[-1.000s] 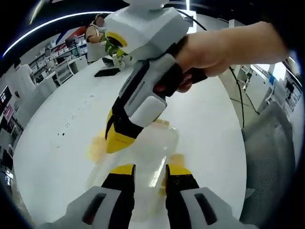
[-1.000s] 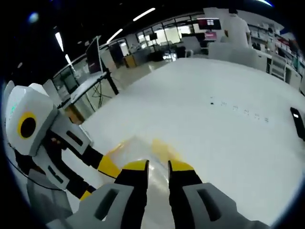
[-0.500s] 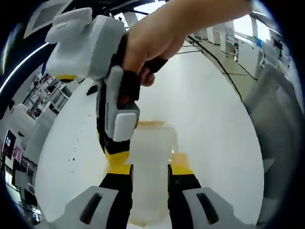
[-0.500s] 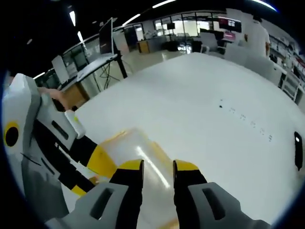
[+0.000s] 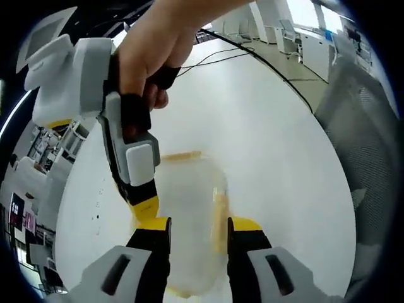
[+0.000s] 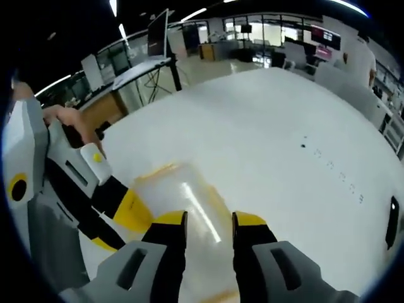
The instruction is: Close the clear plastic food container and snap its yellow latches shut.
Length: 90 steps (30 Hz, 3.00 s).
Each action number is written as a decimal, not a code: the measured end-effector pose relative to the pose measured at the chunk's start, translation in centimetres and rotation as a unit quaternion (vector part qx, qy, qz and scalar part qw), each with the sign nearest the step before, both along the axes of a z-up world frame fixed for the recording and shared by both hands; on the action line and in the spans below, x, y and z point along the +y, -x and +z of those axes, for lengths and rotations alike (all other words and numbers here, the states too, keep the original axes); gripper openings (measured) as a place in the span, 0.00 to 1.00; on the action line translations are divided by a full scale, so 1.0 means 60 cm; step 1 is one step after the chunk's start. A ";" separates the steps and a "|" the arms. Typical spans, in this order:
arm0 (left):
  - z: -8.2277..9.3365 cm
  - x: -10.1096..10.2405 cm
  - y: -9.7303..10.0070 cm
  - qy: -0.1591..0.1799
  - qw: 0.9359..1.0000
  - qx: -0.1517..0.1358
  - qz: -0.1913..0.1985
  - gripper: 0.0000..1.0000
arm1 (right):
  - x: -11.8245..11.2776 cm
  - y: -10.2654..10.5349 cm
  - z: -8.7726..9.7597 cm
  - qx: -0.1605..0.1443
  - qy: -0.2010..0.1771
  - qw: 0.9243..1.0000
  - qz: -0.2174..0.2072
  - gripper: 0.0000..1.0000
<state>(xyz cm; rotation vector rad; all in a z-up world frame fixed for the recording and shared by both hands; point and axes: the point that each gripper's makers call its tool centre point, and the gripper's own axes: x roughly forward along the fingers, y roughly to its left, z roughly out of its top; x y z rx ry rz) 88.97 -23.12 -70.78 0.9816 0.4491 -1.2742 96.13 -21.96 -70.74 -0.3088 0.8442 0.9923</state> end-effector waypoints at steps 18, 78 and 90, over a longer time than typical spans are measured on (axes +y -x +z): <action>-0.016 0.002 -0.003 -0.026 0.999 -0.004 -0.023 0.28 | 0.012 0.006 -0.015 0.076 0.065 0.981 0.166 0.29; -0.009 -0.001 -0.009 -0.077 0.996 -0.035 -0.013 0.28 | 0.012 0.026 -0.009 0.141 0.091 0.970 0.175 0.33; 0.040 0.007 -0.004 -0.003 0.999 0.016 0.047 0.34 | 0.010 0.027 0.033 0.089 0.068 0.982 0.149 0.32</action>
